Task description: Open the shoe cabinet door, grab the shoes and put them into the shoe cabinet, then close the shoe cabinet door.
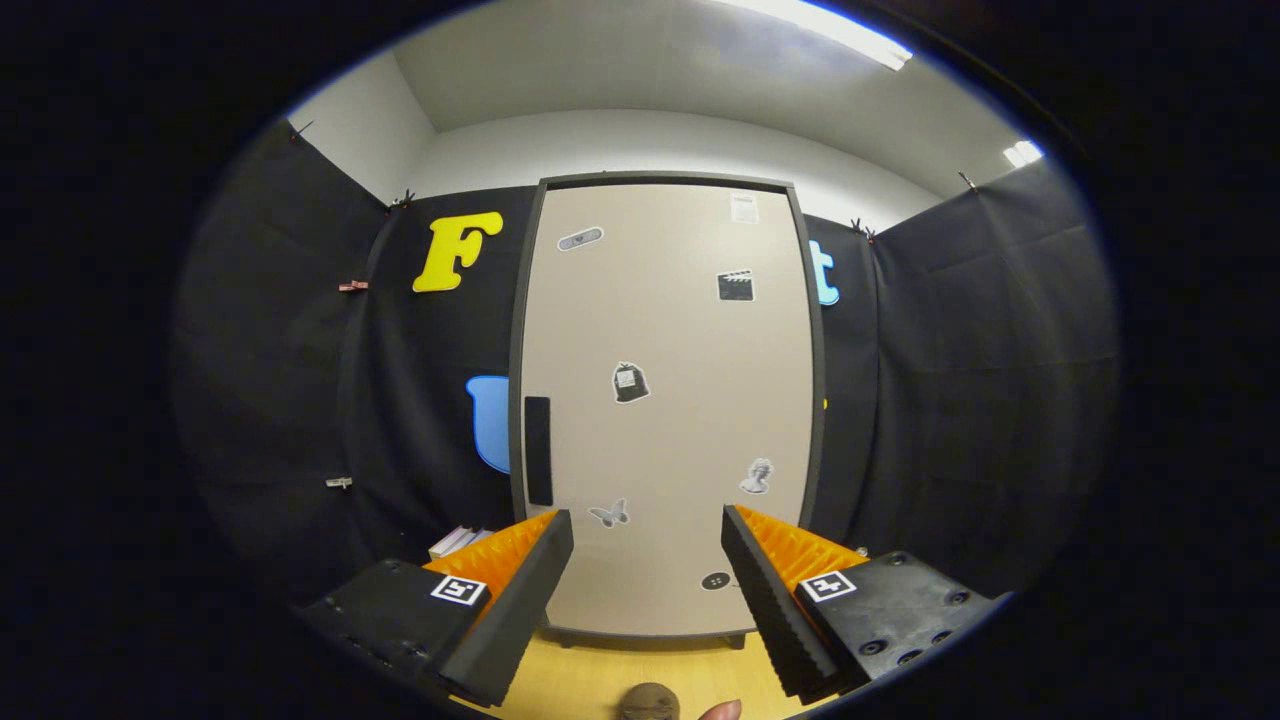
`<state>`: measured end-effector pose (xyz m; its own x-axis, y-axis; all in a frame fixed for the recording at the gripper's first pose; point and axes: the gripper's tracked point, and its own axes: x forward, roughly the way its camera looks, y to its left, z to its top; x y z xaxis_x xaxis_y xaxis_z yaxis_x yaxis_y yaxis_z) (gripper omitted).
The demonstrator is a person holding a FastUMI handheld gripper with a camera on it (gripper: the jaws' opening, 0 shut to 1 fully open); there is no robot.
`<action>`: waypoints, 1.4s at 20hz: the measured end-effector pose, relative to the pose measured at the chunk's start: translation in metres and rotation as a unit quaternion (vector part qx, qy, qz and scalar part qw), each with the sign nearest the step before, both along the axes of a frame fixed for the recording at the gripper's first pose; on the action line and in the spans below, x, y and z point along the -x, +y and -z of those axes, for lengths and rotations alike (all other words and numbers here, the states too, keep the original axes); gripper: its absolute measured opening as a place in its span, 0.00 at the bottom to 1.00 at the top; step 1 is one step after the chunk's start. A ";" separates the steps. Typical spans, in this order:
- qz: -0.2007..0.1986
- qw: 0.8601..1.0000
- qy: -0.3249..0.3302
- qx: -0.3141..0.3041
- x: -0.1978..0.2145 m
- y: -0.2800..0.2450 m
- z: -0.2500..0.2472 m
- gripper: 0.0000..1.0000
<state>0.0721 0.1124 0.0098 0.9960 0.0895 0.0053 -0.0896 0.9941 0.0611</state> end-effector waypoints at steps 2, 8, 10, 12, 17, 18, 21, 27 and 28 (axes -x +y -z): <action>-0.006 1.000 0.007 0.002 -0.019 0.021 0.004 0.97; -0.015 0.999 0.025 -0.017 -0.090 0.076 0.021 0.98; -0.011 1.000 0.024 -0.017 -0.112 0.086 0.021 0.98; -0.010 1.000 0.021 -0.016 -0.131 0.098 0.021 0.98; -0.008 1.000 0.022 -0.007 -0.164 0.123 0.024 0.98; -0.006 1.000 0.026 -0.004 -0.169 0.125 0.027 0.98; 0.003 0.999 0.037 -0.008 -0.182 0.124 0.033 0.87; 0.040 0.999 0.028 -0.006 -0.192 0.117 0.028 0.47; 0.036 0.999 0.022 0.005 -0.192 0.117 0.027 0.47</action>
